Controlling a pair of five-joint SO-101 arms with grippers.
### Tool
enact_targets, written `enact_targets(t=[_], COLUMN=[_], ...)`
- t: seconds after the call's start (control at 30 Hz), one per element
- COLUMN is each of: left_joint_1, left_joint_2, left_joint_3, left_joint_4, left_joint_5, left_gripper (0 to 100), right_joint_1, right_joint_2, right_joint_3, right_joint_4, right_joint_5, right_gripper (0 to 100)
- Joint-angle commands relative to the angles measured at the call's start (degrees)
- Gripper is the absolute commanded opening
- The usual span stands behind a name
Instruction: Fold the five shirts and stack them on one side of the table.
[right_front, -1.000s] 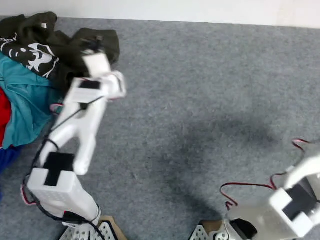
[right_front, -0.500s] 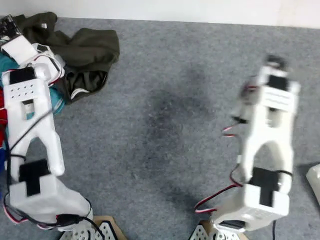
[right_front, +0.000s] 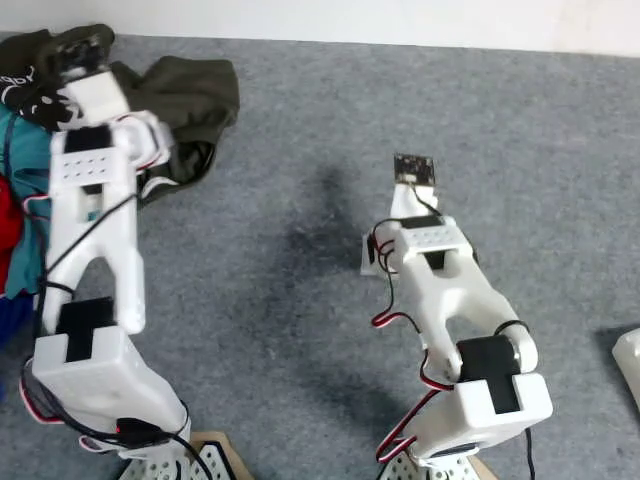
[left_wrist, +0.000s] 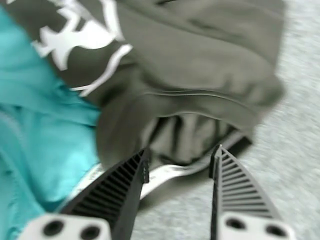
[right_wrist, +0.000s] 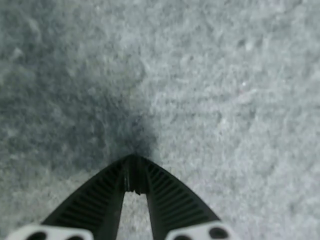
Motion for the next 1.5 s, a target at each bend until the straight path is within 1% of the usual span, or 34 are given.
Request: enact_targets(t=[0.0, 0.13, 0.23, 0.53, 0.63, 0.87, 1.1, 1.27, 1.37, 1.47], left_joint_1=[6.73, 11.21, 12.70, 11.47, 11.47, 11.56, 11.47, 11.65, 11.56, 11.47], left_joint_2=[-3.12, -2.95, -1.54, 9.36, 10.15, 11.03, 17.63, 18.42, 18.68, 18.68], left_joint_3=[-3.74, -1.80, -1.01, -1.27, -1.27, -0.66, -1.27, -1.36, -3.74, -5.93], left_joint_4=[0.35, -0.09, -1.23, -7.82, -8.53, -14.24, -20.31, -21.36, -21.36, -21.27], left_joint_5=[-4.40, -9.14, -9.76, -9.76, -9.58, -9.49, -9.49, -9.49, -9.49, -9.49], left_gripper=[24, 30, 30, 30, 30, 30, 30, 30, 24, 10], right_joint_1=[-0.66, -0.48, -0.31, -0.22, -0.22, -0.22, -0.22, -0.31, -0.48, -0.48], right_joint_2=[-2.95, -2.95, -2.95, -2.95, -2.95, -2.86, -2.68, -2.59, -2.59, -2.59], right_joint_3=[0.22, 0.22, 0.22, 0.22, 0.22, 0.22, 0.22, 0.04, 0.04, 0.04], right_joint_4=[-5.05, -5.32, -5.32, -5.23, -5.32, -5.32, -5.41, -5.49, -5.49, -5.49], right_joint_5=[-0.53, -0.53, 1.41, 2.20, 2.20, 2.20, 2.20, 2.11, 2.20, 2.20], right_gripper=[1.1, 1.1, 1.1, 1.1, 1.1, 1.1, 1.1, 1.1, 1.1, 0.9])
